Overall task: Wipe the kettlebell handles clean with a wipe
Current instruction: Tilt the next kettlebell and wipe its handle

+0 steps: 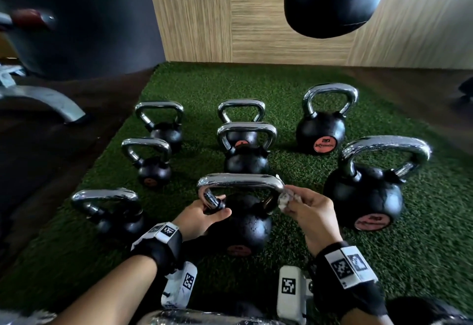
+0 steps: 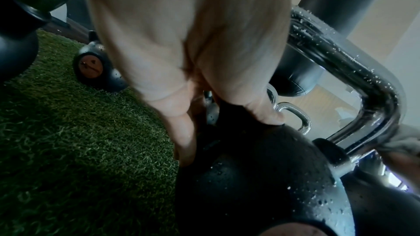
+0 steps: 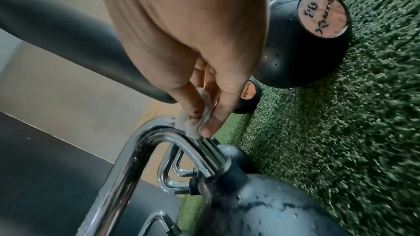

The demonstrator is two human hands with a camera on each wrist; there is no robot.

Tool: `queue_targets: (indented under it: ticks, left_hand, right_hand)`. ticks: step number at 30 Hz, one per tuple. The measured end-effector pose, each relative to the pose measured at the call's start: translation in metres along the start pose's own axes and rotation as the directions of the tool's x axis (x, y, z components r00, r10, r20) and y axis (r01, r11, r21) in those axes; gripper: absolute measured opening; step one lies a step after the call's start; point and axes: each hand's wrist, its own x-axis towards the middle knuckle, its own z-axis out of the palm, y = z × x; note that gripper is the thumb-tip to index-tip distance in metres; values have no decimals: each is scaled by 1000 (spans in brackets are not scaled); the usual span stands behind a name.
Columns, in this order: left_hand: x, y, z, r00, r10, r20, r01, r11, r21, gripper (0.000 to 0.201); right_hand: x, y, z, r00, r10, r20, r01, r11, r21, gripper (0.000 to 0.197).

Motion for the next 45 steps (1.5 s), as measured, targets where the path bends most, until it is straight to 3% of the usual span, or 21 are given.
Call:
queue_targets:
  ticks: [4,7,10,12,14,17,21,27,31,33,35,37,39,40,42,44,45]
  left_hand:
    - [-3,7,1,999,-34,-7,34,999,42,88]
    - [-8,17,-2,998,-59,-8,59,983,172,65]
    - [-21,28,-19,993,-106,56,71,895,441,56]
    - [-34,36,-37,987,-102,121,24,851,524,39]
    - [-48,45,-53,993,-52,103,4,907,422,16]
    - [-69,71,-69,998,68,3,-68,998,10,8]
    - [-82,118,-80,978,206,-29,-198,882,-428,29]
    - [-79,153,-70,952,304,43,-246,837,-488,36]
    - [-72,153,-67,948,313,51,-239,813,-531,27]
    - [-67,150,-67,953,299,41,-229,807,-545,23]
    - [-63,146,-67,960,278,-8,-241,816,-526,21]
    - [-57,140,-67,956,280,-89,-289,842,-455,22]
    - [-50,135,-64,918,341,-201,-380,901,-209,23]
    - [-48,133,-62,883,404,-241,-422,906,-27,23]
    - [-45,132,-55,823,519,-231,-469,850,241,25]
    - [-41,132,-45,795,580,-180,-481,782,396,26]
    - [-40,132,-39,781,604,-158,-487,748,451,27]
  right_hand:
    - [-4,20,14,993,103,-53,-104,994,-20,33]
    - [-4,18,16,985,150,-86,-152,988,-15,29]
    - [-14,6,3,979,197,56,-193,978,-75,21]
    - [-28,-4,-7,954,226,195,-206,971,-118,18]
    - [-42,-18,-11,941,160,298,-120,981,-150,18]
    - [-57,-52,-2,933,-60,354,110,986,-123,19]
    - [-64,-100,27,862,-327,389,411,898,-157,30]
    - [-60,-126,65,723,-598,347,685,685,-248,32]
    - [-50,-129,71,672,-685,283,729,545,-414,41]
    - [-45,-130,66,691,-620,371,723,590,-360,51]
    - [-41,-127,54,732,-528,430,662,701,-265,72]
    - [-35,-114,39,770,-530,354,621,750,-228,79]
    - [-24,-86,25,833,-522,186,554,779,-294,73]
    - [-17,-68,19,880,-461,112,470,817,-335,73]
    - [-3,-29,12,978,-199,57,207,919,-337,82]
    - [5,6,13,987,35,157,-4,981,-193,86]
    - [7,20,17,975,64,212,-38,992,-124,81]
